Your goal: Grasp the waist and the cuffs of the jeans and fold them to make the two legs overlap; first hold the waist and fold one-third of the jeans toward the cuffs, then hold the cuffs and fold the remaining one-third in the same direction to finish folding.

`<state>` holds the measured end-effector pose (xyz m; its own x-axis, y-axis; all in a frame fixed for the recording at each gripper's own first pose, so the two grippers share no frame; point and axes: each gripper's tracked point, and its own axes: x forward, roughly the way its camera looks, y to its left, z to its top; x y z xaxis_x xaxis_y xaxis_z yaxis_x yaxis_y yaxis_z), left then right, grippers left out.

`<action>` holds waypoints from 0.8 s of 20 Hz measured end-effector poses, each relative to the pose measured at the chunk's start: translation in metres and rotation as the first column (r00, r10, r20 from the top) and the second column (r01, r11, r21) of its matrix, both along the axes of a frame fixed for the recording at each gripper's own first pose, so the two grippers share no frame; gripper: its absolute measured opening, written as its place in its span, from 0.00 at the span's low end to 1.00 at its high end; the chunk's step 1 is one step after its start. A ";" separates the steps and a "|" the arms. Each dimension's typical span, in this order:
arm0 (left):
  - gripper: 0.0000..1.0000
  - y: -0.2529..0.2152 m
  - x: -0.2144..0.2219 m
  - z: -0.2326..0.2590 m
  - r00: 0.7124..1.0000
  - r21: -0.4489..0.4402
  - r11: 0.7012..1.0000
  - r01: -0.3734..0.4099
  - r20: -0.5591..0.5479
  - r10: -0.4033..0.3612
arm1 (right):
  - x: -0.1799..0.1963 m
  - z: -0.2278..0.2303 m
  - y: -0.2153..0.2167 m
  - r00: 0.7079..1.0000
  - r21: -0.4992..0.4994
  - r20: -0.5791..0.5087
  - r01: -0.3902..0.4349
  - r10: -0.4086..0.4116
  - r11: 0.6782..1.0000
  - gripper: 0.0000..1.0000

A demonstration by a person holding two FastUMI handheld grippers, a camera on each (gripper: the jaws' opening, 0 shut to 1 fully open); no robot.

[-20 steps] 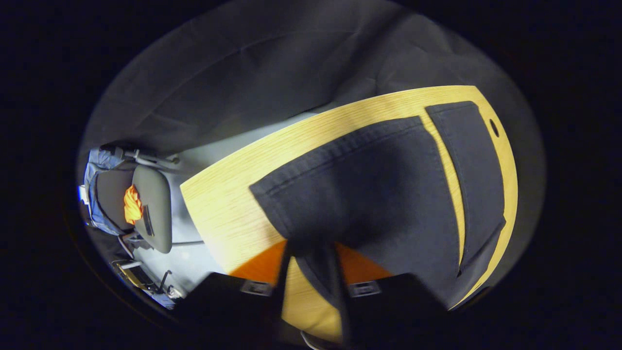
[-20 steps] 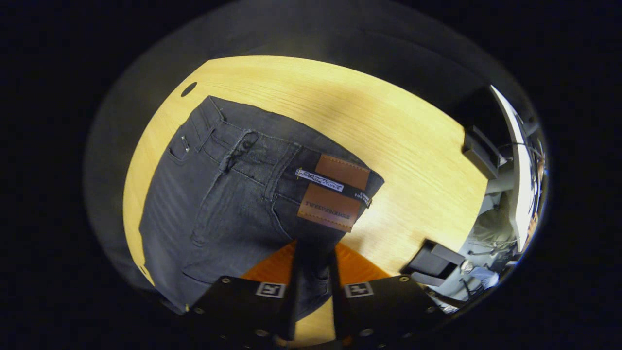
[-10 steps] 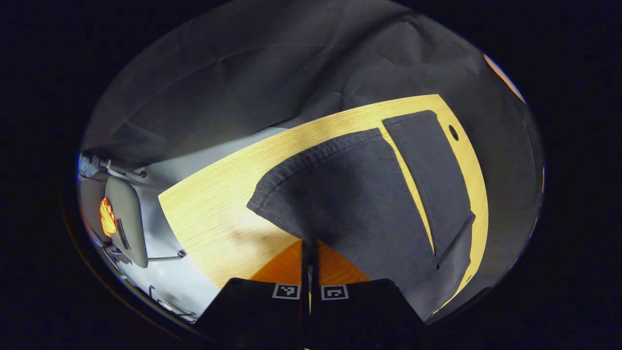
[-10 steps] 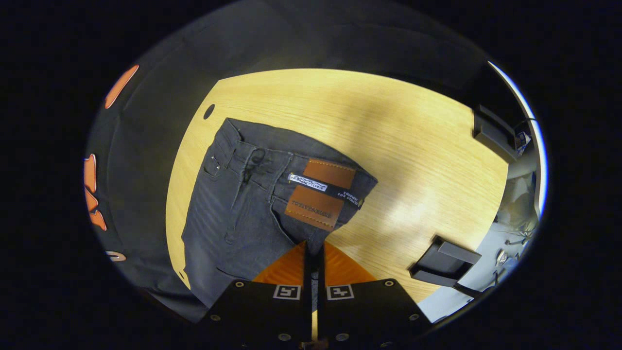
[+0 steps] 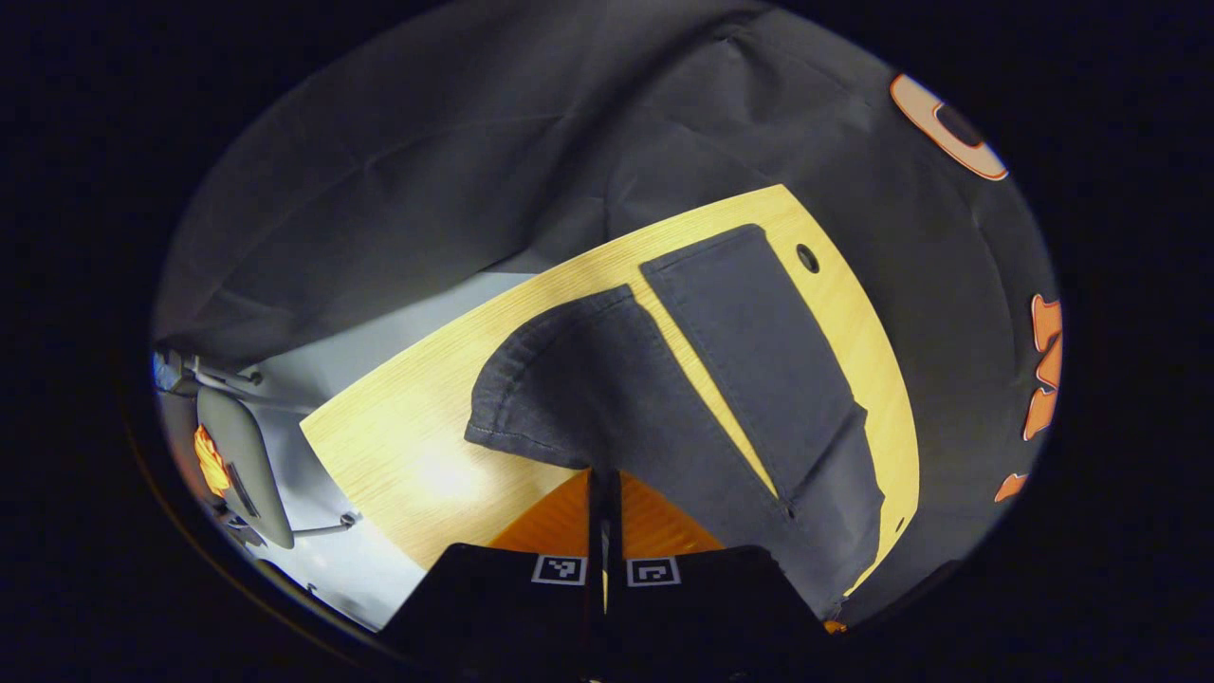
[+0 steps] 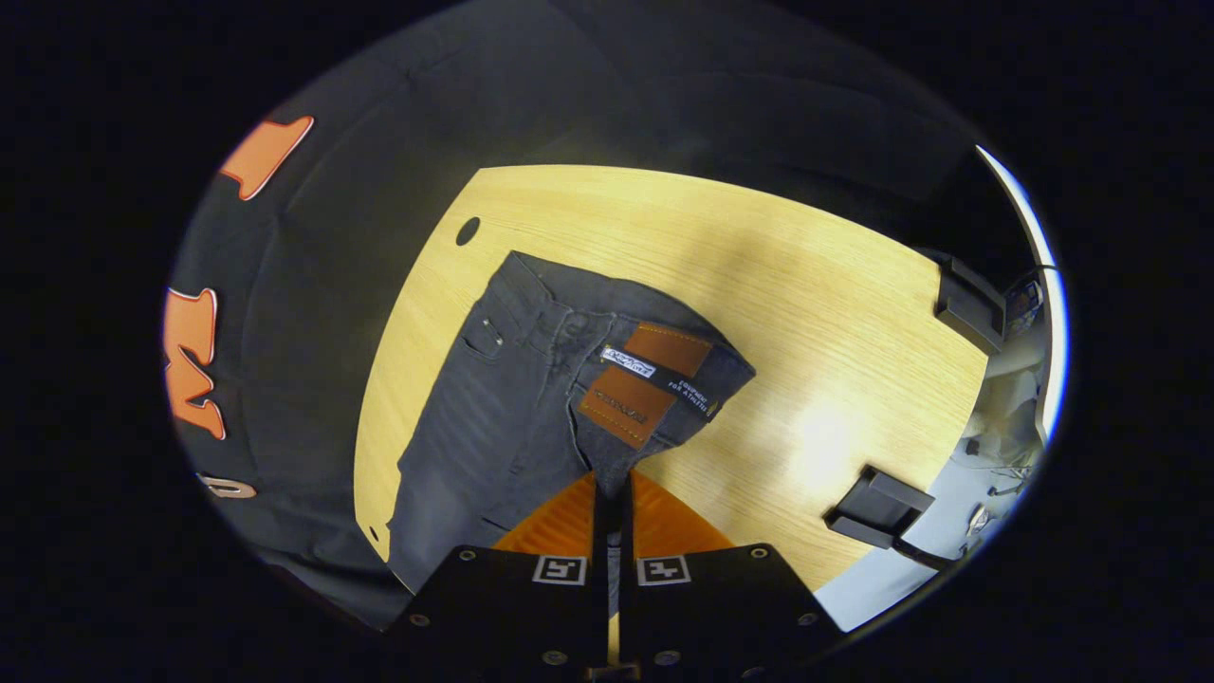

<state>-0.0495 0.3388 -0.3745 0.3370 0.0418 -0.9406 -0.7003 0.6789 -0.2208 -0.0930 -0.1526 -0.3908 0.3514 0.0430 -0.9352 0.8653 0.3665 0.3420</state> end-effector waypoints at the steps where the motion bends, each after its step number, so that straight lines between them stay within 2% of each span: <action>1: 0.01 0.001 0.010 0.002 1.000 0.002 1.000 0.009 0.017 -0.009 | 0.009 0.005 -0.001 1.000 0.007 0.023 0.001 -0.001 1.000 0.05; 6: 0.01 0.015 0.056 0.018 0.994 0.018 1.000 0.013 0.112 -0.015 | 0.048 0.022 -0.011 0.994 0.012 0.106 -0.006 0.005 1.000 0.05; 11: 0.01 0.024 0.095 0.023 0.990 0.055 0.998 0.040 0.132 -0.047 | 0.087 0.030 -0.018 0.989 0.002 0.147 -0.032 0.032 0.999 0.05; 16: 0.01 0.024 0.143 0.024 0.985 0.114 0.989 0.093 0.135 -0.108 | 0.120 0.028 -0.028 0.984 0.027 0.178 -0.020 0.015 0.999 0.05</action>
<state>0.0934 0.3629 -0.3508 0.4728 0.0988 -0.8756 -0.5944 0.7693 -0.2342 0.0272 -0.1810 -0.3633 0.5108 0.0761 -0.8563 0.7834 0.3690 0.5001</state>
